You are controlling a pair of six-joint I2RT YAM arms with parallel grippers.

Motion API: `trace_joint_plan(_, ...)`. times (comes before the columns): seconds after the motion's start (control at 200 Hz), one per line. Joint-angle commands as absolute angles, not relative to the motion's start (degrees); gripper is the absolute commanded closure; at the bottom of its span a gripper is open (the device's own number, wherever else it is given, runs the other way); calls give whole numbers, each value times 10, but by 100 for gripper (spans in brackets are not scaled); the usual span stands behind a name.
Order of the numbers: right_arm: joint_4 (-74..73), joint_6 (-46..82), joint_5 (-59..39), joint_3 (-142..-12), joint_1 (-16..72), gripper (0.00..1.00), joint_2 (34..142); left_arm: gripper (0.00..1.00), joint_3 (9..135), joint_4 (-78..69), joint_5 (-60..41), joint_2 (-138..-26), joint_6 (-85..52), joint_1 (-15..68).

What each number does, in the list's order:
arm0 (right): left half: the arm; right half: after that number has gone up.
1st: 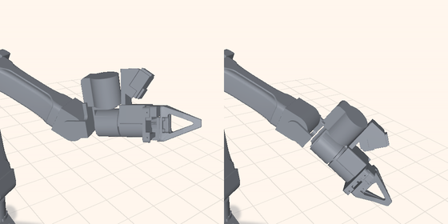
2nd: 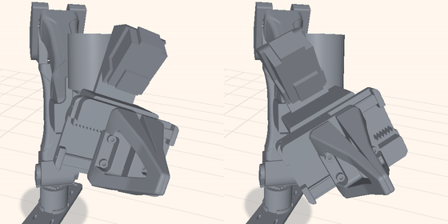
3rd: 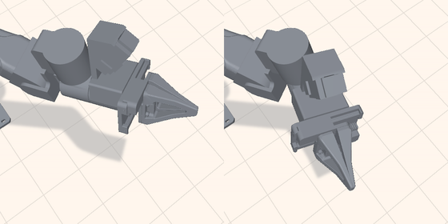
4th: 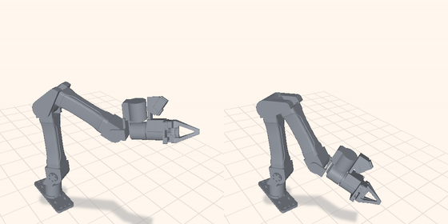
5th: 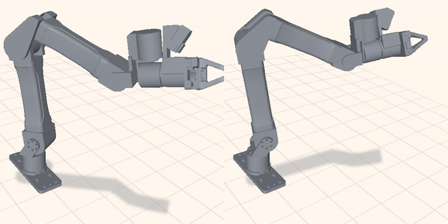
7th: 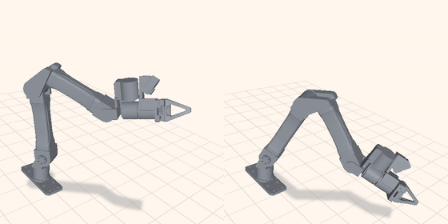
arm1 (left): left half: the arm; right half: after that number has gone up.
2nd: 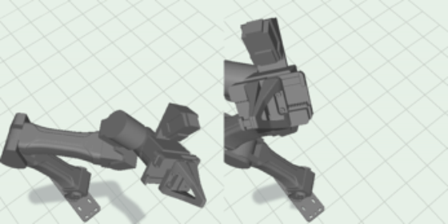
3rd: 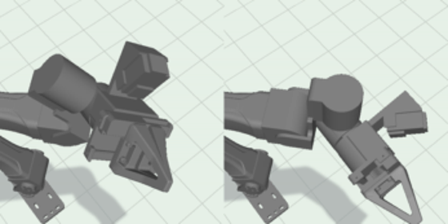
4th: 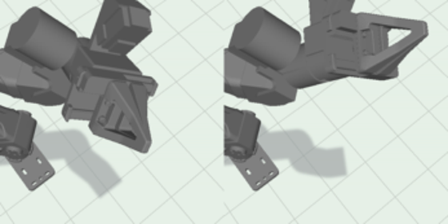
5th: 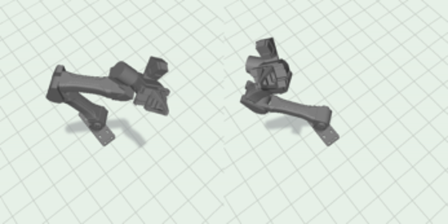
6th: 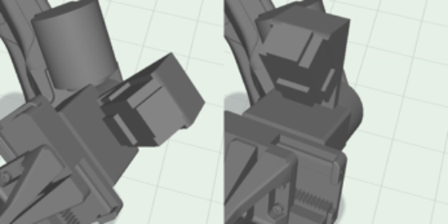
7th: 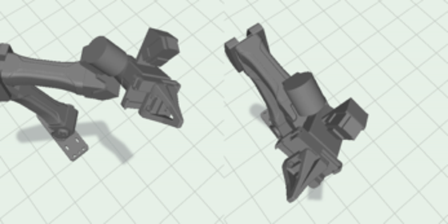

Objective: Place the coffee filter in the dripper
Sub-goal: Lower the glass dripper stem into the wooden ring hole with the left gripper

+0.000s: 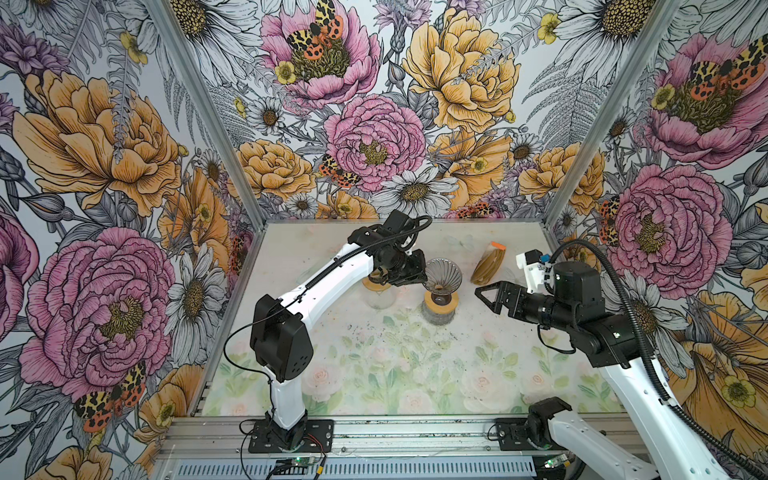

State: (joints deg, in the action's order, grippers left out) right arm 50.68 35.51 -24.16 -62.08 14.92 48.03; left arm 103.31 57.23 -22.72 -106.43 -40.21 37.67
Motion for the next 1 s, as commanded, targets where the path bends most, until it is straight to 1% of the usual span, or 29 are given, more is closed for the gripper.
trace_joint_plan(0.0,494,364,-227,-616,145,1,473,91,1055,577,-252,-1073,-384,373)
trace_joint_plan(0.69,494,374,-231,-606,143,1,485,91,1078,577,-268,-1106,-375,382)
trace_joint_plan(0.996,494,373,-230,-597,144,1,483,91,1078,584,-253,-1113,-375,389)
